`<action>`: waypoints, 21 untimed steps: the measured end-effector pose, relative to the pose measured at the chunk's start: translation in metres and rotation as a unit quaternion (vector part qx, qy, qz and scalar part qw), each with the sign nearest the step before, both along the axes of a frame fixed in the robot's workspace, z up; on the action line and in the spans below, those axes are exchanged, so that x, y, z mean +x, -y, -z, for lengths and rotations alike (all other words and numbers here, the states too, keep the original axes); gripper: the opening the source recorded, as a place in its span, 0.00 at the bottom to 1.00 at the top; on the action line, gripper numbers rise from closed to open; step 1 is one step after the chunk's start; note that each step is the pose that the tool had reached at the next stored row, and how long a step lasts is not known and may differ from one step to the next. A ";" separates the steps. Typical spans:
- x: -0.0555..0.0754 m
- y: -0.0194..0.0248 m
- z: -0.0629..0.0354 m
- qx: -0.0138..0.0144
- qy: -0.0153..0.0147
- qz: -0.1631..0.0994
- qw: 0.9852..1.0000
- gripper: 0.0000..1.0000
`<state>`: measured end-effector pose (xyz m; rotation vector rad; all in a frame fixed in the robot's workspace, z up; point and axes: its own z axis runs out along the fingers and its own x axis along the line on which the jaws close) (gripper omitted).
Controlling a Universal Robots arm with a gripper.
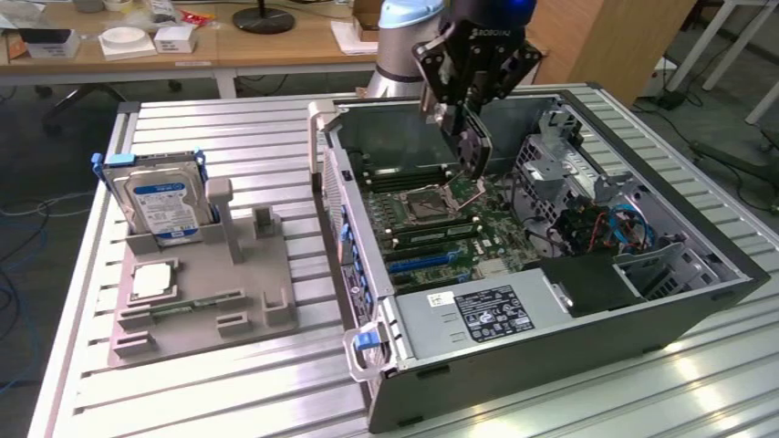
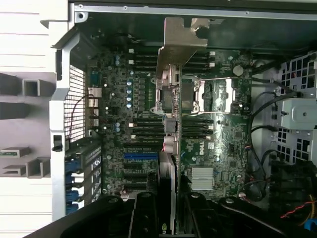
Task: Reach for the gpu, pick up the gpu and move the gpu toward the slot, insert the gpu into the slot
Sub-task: 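Pick up the gpu and move the gpu toward the slot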
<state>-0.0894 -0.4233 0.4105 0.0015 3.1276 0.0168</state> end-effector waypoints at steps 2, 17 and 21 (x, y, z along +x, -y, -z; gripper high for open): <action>0.005 0.0000 0.0000 0.000 0.000 0.000 1.000 0.27; 0.042 0.0000 0.0000 0.000 0.000 0.000 1.000 0.27; 0.051 0.0000 0.0000 0.000 0.000 0.000 1.000 0.27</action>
